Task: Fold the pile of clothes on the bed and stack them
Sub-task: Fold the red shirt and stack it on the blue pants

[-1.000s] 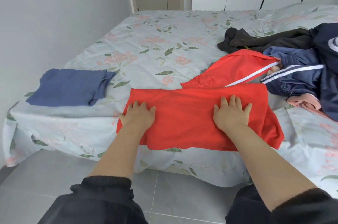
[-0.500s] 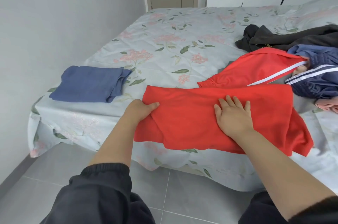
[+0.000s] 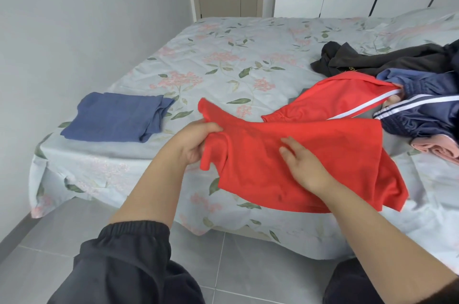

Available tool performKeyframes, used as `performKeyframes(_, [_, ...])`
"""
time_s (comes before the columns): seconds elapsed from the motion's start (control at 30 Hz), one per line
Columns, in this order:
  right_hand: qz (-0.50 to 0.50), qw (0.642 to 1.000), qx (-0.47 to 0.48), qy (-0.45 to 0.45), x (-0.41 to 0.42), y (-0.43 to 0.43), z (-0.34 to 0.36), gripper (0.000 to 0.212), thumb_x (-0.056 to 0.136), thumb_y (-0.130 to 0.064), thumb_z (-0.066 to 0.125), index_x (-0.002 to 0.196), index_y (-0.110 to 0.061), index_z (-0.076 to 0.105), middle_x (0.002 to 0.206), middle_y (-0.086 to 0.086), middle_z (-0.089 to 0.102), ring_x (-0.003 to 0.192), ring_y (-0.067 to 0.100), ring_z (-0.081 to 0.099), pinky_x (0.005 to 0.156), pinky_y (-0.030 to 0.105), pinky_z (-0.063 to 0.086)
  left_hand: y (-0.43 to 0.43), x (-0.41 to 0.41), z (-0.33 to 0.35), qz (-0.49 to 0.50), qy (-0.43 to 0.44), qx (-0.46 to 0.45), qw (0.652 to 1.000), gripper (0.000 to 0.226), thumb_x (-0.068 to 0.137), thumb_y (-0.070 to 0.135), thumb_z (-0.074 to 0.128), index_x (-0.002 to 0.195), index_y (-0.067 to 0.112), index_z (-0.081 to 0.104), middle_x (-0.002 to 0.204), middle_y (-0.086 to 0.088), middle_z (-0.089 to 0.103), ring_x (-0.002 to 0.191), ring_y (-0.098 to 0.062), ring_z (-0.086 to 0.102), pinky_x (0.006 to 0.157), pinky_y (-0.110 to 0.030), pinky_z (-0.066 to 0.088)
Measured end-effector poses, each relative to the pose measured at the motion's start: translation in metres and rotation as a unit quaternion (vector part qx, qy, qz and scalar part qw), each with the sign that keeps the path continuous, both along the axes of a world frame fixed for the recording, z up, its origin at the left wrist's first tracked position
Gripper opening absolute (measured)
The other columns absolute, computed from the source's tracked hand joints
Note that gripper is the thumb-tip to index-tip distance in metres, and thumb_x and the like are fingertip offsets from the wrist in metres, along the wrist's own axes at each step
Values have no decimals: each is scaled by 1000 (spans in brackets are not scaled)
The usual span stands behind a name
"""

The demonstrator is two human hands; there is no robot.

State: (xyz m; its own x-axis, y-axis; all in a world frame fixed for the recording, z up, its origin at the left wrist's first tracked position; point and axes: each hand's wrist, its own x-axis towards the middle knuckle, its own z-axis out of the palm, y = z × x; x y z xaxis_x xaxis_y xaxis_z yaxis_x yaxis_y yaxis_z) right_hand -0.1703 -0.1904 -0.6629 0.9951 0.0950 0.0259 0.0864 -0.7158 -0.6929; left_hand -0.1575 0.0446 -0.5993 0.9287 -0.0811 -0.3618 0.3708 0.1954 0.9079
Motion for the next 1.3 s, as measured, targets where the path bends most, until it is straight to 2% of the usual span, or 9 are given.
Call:
performKeyframes(0.13, [-125, 873, 451, 139, -4, -46, 30, 40, 102, -30, 32, 137, -13, 44, 140, 8, 48, 122, 19, 49, 104, 33, 31, -68, -9, 22, -84, -38, -24, 995, 12, 94, -1, 46, 97, 7, 54, 74, -7, 59, 60, -14, 56, 52, -21, 50])
performKeyframes(0.23, [-172, 785, 559, 205, -8, -81, 38, 48, 101, -38, 29, 135, -7, 42, 119, 16, 56, 101, 27, 58, 93, 36, 41, -102, -19, 24, -265, -82, -30, 960, 18, 100, 17, 46, 117, 12, 48, 86, -10, 71, 66, -20, 69, 54, -22, 55])
performKeyframes(0.33, [-167, 749, 593, 243, -10, -92, 36, 51, 99, -42, 30, 136, -7, 38, 104, 15, 60, 84, 25, 62, 75, 35, 47, -102, -11, 13, -196, -167, 94, 962, 30, 102, 13, 40, 130, 10, 51, 108, -16, 69, 74, -15, 67, 61, -19, 53])
performKeyframes(0.5, [-155, 791, 523, 276, -8, -84, 27, 60, 95, -43, 45, 141, -6, 38, 126, 12, 57, 97, 22, 62, 84, 33, 49, -89, -6, -46, -195, -281, 483, 806, 46, 102, 23, 41, 147, 16, 36, 158, -8, 18, 144, -21, 20, 117, -27, 15])
performKeyframes(0.73, [-206, 913, 324, 136, -10, -67, 6, 32, 82, -9, 69, 111, -3, 57, 98, 15, 64, 82, 28, 63, 70, 38, 53, -129, -24, -92, -148, -319, 579, 736, 61, 100, 41, 35, 153, 28, 8, 159, 0, -20, 146, -24, -15, 120, -37, 1])
performKeyframes(0.9, [-165, 957, 229, -67, -10, -65, 12, 51, 76, 12, 49, 119, -13, 61, 97, 2, 67, 81, 11, 62, 72, 14, 50, -131, -21, -83, -112, -317, 451, 827, 64, 100, 38, 40, 152, 32, 5, 159, 2, -18, 146, -15, -12, 119, -31, 0])
performKeyframes(1.07, [-210, 930, 247, -173, 3, -99, 33, 55, 78, 13, 42, 127, -8, 56, 102, 3, 67, 94, 14, 61, 86, 19, 47, -145, -19, -74, -76, -241, 308, 917, 74, 95, 40, 50, 152, 36, 2, 160, 7, -1, 145, -8, 12, 113, -27, 16])
performKeyframes(1.17, [-294, 947, 73, -110, 6, -131, 25, 37, 80, 5, 49, 113, -4, 62, 81, 3, 61, 81, 22, 55, 68, 23, 37, -154, -14, -71, -58, -196, 254, 945, 76, 89, 34, 62, 151, 22, 19, 148, 4, 36, 134, -14, 39, 108, -29, 33])
performKeyframes(1.3, [-309, 951, -21, 15, 7, -146, 5, 20, 83, -1, 55, 100, 2, 65, 96, 20, 65, 96, 37, 59, 71, 31, 39, -161, -8, -67, -31, -117, 201, 972, 51, 84, 37, 69, 127, 19, 49, 117, 4, 58, 102, -16, 59, 87, -28, 45])
